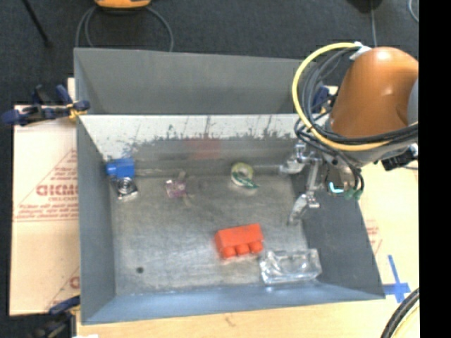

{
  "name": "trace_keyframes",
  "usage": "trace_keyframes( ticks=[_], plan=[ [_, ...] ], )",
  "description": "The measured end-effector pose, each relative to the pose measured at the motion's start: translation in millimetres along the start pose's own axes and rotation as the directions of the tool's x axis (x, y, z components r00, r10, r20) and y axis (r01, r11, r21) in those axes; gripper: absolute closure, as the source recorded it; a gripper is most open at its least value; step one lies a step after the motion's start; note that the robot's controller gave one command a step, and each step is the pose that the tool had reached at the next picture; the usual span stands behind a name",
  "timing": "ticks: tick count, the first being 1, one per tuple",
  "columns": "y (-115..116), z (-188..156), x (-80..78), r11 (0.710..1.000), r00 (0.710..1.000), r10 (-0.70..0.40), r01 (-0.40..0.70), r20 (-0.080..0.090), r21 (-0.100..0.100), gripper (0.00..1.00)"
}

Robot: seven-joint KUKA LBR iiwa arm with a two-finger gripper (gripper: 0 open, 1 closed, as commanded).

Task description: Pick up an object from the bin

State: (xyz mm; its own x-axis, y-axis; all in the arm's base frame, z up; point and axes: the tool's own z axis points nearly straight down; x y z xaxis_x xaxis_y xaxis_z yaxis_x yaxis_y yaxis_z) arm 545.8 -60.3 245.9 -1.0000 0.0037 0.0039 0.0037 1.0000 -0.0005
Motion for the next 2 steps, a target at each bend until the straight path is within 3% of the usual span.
trace_keyframes(
  ticks=[1, 2],
  plan=[
    [35.9, 106.6, 75.8, 0.990, 0.990, -0.141, 0.141, -0.005, -0.002, 0.00],
    [37.3, 155.2, 46.4, 0.879, 0.879, -0.477, 0.477, 0.009, 0.002, 0.00]
  ],
)
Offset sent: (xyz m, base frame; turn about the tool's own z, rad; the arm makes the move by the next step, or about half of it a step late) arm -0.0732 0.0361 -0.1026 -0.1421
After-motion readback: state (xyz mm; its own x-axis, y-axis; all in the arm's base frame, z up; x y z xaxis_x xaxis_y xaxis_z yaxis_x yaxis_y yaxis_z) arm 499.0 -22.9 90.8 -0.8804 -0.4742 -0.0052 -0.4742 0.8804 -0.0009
